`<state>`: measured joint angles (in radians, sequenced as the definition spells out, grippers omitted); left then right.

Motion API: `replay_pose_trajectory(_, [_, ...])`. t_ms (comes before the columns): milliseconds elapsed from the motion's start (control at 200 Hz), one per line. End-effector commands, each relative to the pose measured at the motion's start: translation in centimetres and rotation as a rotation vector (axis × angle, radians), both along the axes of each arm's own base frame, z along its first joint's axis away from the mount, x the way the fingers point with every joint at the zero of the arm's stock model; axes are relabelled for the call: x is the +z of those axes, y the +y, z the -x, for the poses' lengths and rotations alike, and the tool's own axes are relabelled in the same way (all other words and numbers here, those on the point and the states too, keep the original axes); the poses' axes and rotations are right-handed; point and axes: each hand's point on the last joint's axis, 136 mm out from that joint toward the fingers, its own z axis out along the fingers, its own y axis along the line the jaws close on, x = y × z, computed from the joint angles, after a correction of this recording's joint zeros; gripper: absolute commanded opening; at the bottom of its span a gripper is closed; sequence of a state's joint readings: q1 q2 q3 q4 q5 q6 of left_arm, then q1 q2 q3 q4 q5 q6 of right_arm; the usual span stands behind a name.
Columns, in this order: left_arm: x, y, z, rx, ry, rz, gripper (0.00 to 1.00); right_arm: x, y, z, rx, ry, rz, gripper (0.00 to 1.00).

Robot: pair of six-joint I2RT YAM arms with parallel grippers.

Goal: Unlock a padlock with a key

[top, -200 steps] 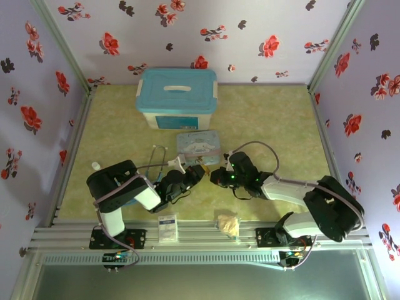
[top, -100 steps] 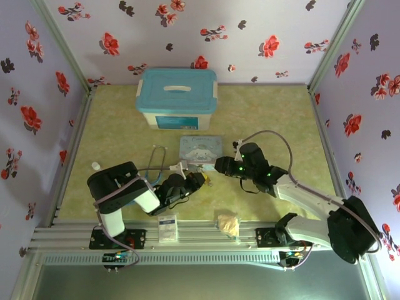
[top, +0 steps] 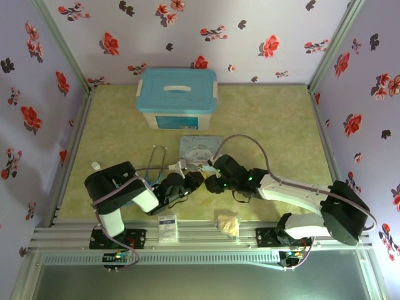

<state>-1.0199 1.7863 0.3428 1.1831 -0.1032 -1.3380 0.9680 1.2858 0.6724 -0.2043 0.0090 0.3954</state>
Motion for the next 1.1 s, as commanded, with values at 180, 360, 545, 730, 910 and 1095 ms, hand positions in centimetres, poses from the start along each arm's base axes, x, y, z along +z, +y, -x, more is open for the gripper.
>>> replay_pose_trajectory(180, [1.9,-0.2,-0.1,0.004,-0.013,0.060,0.00,-1.9,0.3,-0.5,0.055,-0.104,0.092,0.39])
replay_pose_trajectory(360, [2.2,-0.3,-0.2,0.003,-0.013,0.069,0.00,-2.9,0.7,-0.4,0.082,-0.160,0.144,0.38])
replay_pose_trajectory(545, [2.4,-0.3,-0.1,0.002,-0.014,0.075,0.00,-4.0,0.6,-0.9,0.066,-0.201,0.174,0.35])
replay_pose_trajectory(730, [2.6,-0.3,-0.1,0.005,-0.011,0.083,0.00,-4.7,0.5,-1.2,0.062,-0.229,0.176,0.33])
replay_pose_trajectory(910, [2.9,-0.4,0.0,-0.001,-0.009,0.090,0.00,-4.9,0.9,-1.8,0.056,-0.282,0.179,0.27])
replay_pose_trajectory(1095, [2.6,-0.3,0.1,0.000,0.001,0.088,0.00,-5.1,1.7,-2.3,0.054,-0.308,0.172,0.16])
